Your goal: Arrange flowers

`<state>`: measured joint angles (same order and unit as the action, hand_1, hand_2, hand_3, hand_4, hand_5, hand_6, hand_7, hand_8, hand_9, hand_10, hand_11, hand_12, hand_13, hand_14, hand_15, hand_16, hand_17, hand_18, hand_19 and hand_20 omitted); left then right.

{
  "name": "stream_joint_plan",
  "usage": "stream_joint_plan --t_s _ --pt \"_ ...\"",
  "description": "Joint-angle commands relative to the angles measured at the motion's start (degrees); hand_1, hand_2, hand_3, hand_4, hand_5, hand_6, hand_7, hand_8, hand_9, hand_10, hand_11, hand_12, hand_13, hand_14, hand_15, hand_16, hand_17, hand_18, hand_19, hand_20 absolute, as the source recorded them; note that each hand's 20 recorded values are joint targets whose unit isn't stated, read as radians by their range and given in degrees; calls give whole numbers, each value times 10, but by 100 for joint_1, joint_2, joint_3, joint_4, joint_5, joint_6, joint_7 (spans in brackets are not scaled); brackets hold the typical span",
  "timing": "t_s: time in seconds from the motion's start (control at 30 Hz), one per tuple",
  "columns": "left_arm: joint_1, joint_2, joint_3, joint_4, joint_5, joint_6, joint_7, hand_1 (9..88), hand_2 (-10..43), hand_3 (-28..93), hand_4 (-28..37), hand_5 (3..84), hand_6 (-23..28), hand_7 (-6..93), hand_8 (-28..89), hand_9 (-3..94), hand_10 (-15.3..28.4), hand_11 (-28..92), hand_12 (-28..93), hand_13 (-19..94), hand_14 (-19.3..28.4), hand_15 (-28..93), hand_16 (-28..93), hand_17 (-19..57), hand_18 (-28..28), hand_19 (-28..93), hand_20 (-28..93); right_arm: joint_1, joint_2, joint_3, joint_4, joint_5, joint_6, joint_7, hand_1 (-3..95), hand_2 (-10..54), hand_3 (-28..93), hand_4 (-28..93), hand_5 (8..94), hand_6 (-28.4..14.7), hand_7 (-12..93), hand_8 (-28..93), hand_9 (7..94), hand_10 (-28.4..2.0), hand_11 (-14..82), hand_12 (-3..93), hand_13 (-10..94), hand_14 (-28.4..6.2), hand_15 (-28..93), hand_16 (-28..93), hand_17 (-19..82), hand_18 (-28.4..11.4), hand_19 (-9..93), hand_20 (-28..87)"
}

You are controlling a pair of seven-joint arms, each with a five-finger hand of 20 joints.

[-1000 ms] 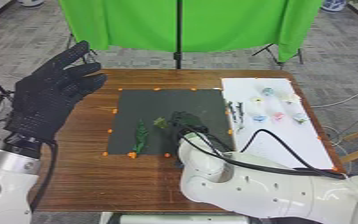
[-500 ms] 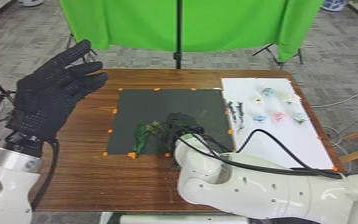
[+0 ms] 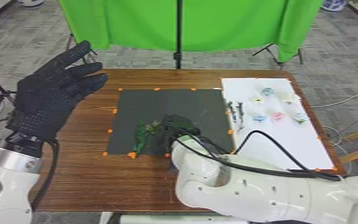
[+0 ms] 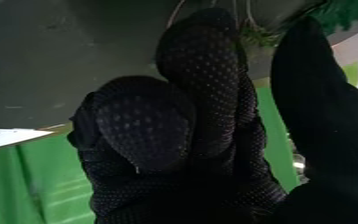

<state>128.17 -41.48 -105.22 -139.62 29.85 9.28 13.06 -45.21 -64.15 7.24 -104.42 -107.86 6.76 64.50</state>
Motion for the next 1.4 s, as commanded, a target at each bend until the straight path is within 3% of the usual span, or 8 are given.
stream_joint_plan --t_s 0.03,0.13,0.27,0.47,0.7,0.9,1.1,1.4 --pt "181 -150 -98 -26 33 16 -132 236 85 761 -250 311 76 163 -109 293 218 290 112 214 284 518 -98 -96 270 589 170 143 117 -132 -307 -173 360 -4 390 -82 716 -260 922 -5 188 -112 937 -110 425 140 906 -72 646 191 462 -250 932 322" --pt "248 -233 -164 -65 56 9 -223 236 85 761 -250 311 77 163 -109 293 219 291 112 214 284 518 -99 -96 270 589 170 -177 286 295 -486 -385 189 -93 389 -81 716 -259 909 -5 190 -109 937 -109 422 142 905 -71 645 192 463 -250 932 320" --pt "495 -204 -304 -127 25 95 -97 235 85 762 -249 311 77 164 -109 293 218 292 112 213 284 519 -99 -96 270 590 170 40 539 100 -642 -504 390 -34 386 -81 714 -258 903 -7 186 -111 937 -110 416 144 903 -69 644 193 463 -251 932 319" --pt "498 -197 -261 -114 1 141 -95 236 85 761 -250 312 77 162 -109 294 219 290 111 213 284 519 -99 -96 270 590 170 -26 719 169 -682 -316 608 -428 383 -79 711 -255 890 -9 180 -113 937 -109 410 146 901 -70 644 194 462 -251 932 318" --pt "379 -151 -178 -72 -12 143 -115 236 86 761 -251 312 77 163 -109 294 219 291 112 214 284 519 -99 -96 269 589 170 -156 748 361 -741 270 568 -1017 361 -62 727 -245 683 -7 121 -116 937 -108 357 176 864 -74 669 197 417 -248 932 275" --pt "503 -119 -215 -85 -51 121 -38 236 86 761 -251 312 78 163 -109 294 219 290 112 214 284 520 -99 -96 270 590 170 -112 739 252 -769 304 632 -1118 338 -36 740 -247 639 -2 116 -119 928 -115 343 192 842 -82 686 196 387 -248 931 250" --pt "753 -238 -388 -179 -35 158 -84 236 86 760 -251 312 78 162 -109 293 219 292 112 214 284 519 -99 -96 269 590 169 -93 949 277 -941 -374 985 -569 328 -26 744 -244 626 -12 115 -117 924 -122 325 189 843 -81 683 183 393 -249 932 219" --pt "1349 -387 -751 -356 -52 309 80 235 85 761 -250 313 78 162 -109 293 218 291 111 214 284 518 -100 -96 269 590 169 -607 1776 1460 -975 -574 1176 -211 318 -32 731 -238 586 -40 105 -112 896 -138 285 177 850 -80 621 173 400 -251 931 165"
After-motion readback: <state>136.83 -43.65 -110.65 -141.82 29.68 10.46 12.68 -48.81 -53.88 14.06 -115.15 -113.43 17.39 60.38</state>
